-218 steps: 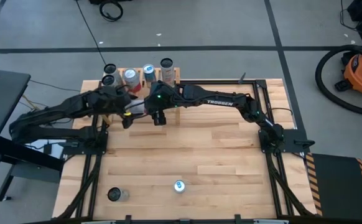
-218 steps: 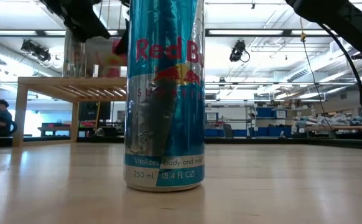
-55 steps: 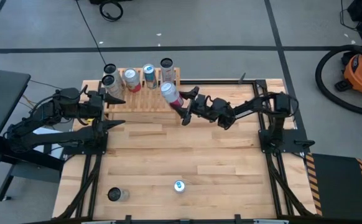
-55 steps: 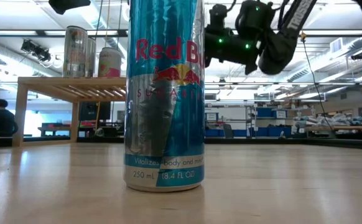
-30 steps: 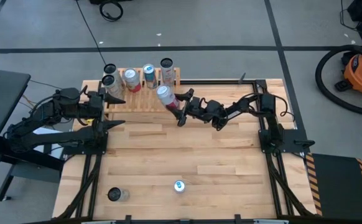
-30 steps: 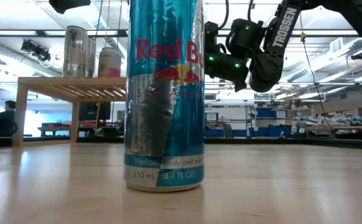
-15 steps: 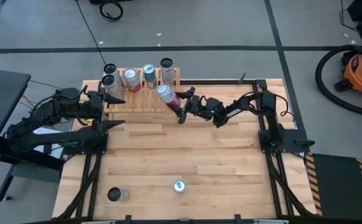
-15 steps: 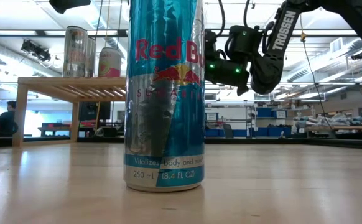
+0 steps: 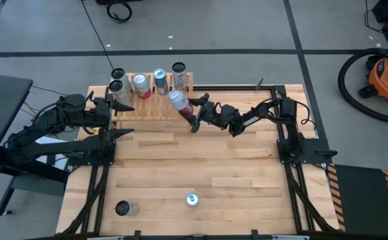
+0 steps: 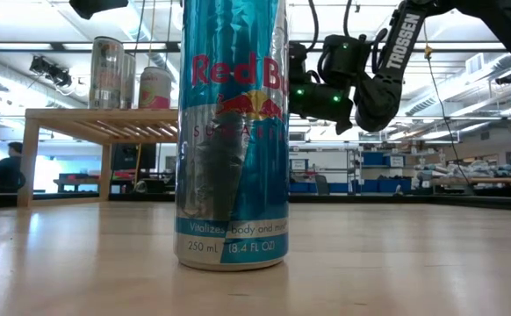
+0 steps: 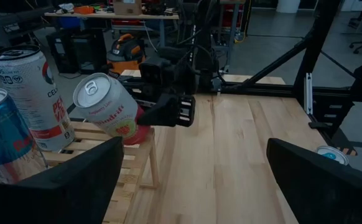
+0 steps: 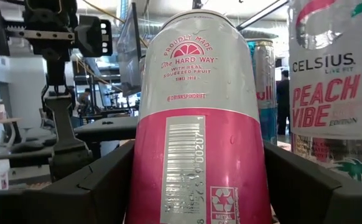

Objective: Place canned beverage on shelf
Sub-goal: Put the pink white soda can on the shelf aligned with the other pink white soda can

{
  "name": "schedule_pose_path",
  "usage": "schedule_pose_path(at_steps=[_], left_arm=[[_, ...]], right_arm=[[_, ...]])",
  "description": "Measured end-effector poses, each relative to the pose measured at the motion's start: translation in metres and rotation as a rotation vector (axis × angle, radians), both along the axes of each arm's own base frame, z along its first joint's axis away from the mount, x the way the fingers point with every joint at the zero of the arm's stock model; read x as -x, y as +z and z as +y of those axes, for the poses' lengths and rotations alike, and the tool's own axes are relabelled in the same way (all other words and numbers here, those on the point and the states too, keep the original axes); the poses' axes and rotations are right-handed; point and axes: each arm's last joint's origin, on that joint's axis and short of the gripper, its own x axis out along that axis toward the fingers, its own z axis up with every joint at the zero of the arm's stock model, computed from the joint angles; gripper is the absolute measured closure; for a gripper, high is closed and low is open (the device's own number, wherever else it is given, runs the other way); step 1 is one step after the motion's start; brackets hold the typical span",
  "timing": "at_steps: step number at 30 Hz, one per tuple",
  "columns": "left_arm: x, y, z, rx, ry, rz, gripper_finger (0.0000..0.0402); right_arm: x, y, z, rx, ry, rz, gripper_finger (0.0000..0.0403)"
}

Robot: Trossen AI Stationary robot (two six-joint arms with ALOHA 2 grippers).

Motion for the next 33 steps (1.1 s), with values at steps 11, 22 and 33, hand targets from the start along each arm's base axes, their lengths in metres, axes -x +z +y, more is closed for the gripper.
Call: schedule_pose_path(at_steps=[11, 22, 33], left_arm=[[0.0000, 0.0000, 0.0000, -0.001, 0.000, 0.000, 0.0005], [0.0000, 0.0000, 0.0000, -0.001, 0.000, 0.000, 0.0005], [0.0000, 0.0000, 0.0000, 0.000, 0.000, 0.000, 0.0005]], right_arm=[[-0.0010, -0.0033, 0.0089, -0.026, 0.026, 0.012, 0.0077], [-0.0009, -0.0042, 0.0088, -0.027, 0.029, 0.017, 0.0076], [-0.0013, -0.0100, 0.0085, 0.021, -0.005, 0.080, 0.0057]])
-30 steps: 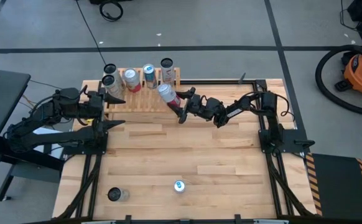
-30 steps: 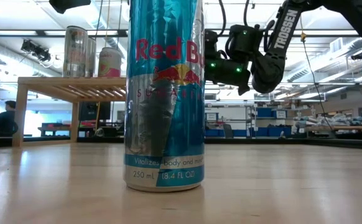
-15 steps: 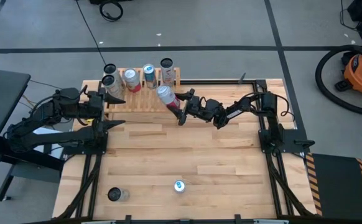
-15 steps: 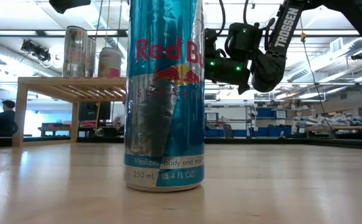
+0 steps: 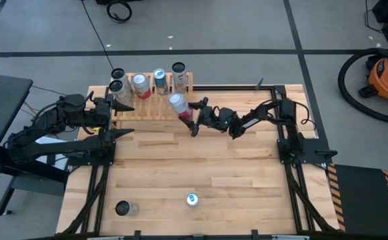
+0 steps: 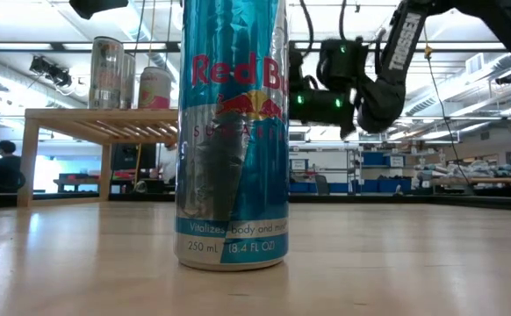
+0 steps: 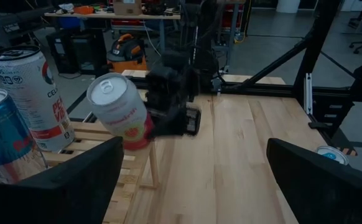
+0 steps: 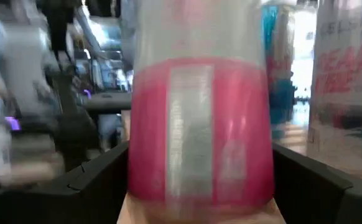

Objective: Place canned beverage on shelf
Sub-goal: Put the pink white soda can on the shelf aligned with the other pink white soda can

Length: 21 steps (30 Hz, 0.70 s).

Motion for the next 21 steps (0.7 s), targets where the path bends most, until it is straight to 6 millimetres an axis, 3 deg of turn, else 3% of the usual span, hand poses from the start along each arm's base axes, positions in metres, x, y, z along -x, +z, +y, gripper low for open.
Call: schedule_pose_path(at_steps=[9, 21], left_arm=[[0.0001, 0.0001, 0.0000, 0.000, 0.000, -0.002, 0.0005], [0.0001, 0.0001, -0.0001, 0.007, 0.001, -0.002, 0.0005]], right_arm=[[0.0002, -0.0021, -0.0011, -0.002, -0.033, 0.014, 0.0022], [0.0006, 0.0012, -0.0009, -0.019, -0.028, 0.003, 0.0015]])
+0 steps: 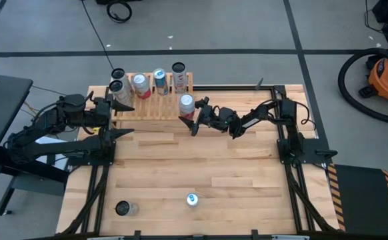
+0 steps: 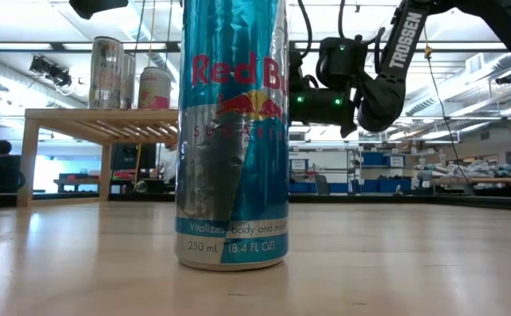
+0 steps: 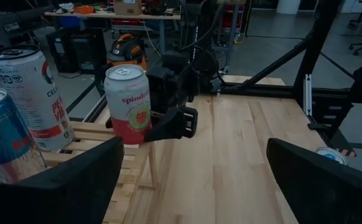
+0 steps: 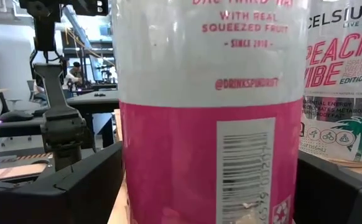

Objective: Place canned beverage on shelf
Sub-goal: Put the pink white soda can on the shelf aligned with the other pink white soda can

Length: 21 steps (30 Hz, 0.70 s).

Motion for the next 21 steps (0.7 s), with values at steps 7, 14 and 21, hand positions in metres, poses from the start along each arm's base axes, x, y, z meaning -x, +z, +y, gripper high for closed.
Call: schedule_pose_path(at_steps=[7, 14, 21], left_arm=[[0.000, 0.000, 0.000, 0.000, 0.000, 0.000, 0.0005], [-0.003, -0.001, 0.001, 0.004, 0.000, 0.012, 0.0005], [-0.003, -0.001, 0.001, 0.005, 0.001, 0.016, 0.0005]], right_arm=[[0.003, 0.014, 0.003, 0.017, 0.046, -0.001, 0.0015], [0.027, 0.037, 0.012, 0.058, 0.046, -0.022, 0.0015], [0.056, 0.061, 0.018, 0.109, 0.037, -0.066, 0.0015]])
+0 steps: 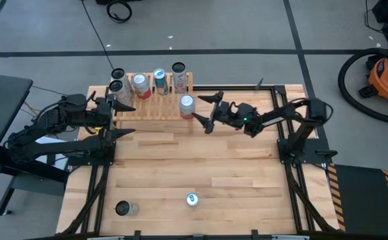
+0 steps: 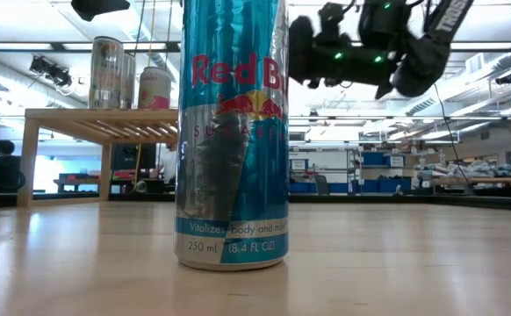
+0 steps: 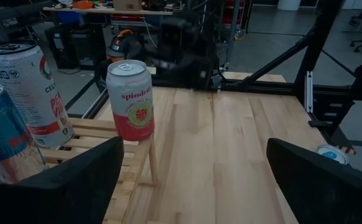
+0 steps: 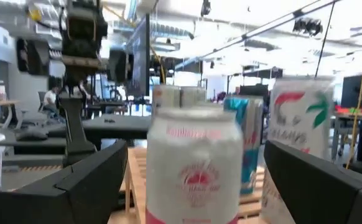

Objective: Place canned beverage on shelf
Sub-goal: Put the pink white soda can on the shelf aligned with the other pink white soda can

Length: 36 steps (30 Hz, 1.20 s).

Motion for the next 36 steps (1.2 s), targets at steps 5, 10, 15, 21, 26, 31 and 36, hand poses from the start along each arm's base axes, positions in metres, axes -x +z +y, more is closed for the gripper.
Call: schedule_pose_path(at_steps=[5, 10, 15, 21, 26, 31, 36], left_arm=[[0.000, -0.001, 0.000, -0.001, -0.001, 0.014, 0.0005], [0.001, -0.002, 0.000, -0.002, -0.002, 0.022, 0.0005], [0.001, -0.002, 0.000, -0.002, -0.002, 0.021, 0.0005], [0.000, -0.002, 0.000, -0.003, -0.002, 0.021, 0.0005], [-0.008, -0.004, 0.002, 0.005, -0.002, 0.051, 0.0005], [-0.019, -0.005, 0.006, -0.038, -0.014, 0.068, 0.0005], [-0.032, 0.000, 0.009, -0.054, -0.012, 0.019, 0.0005]], right_arm=[[0.029, 0.017, 0.010, -0.018, 0.024, -0.061, 0.0015], [0.070, 0.022, 0.024, -0.029, 0.050, -0.102, 0.0015], [0.112, 0.014, 0.034, -0.080, 0.081, -0.133, 0.0015], [0.138, -0.008, 0.038, -0.116, 0.089, -0.100, 0.0016], [0.151, -0.034, 0.041, -0.156, 0.099, -0.021, 0.0017], [0.163, -0.044, 0.043, -0.171, 0.105, -0.024, 0.0017], [0.162, -0.048, 0.043, -0.181, 0.101, 0.017, 0.0017]])
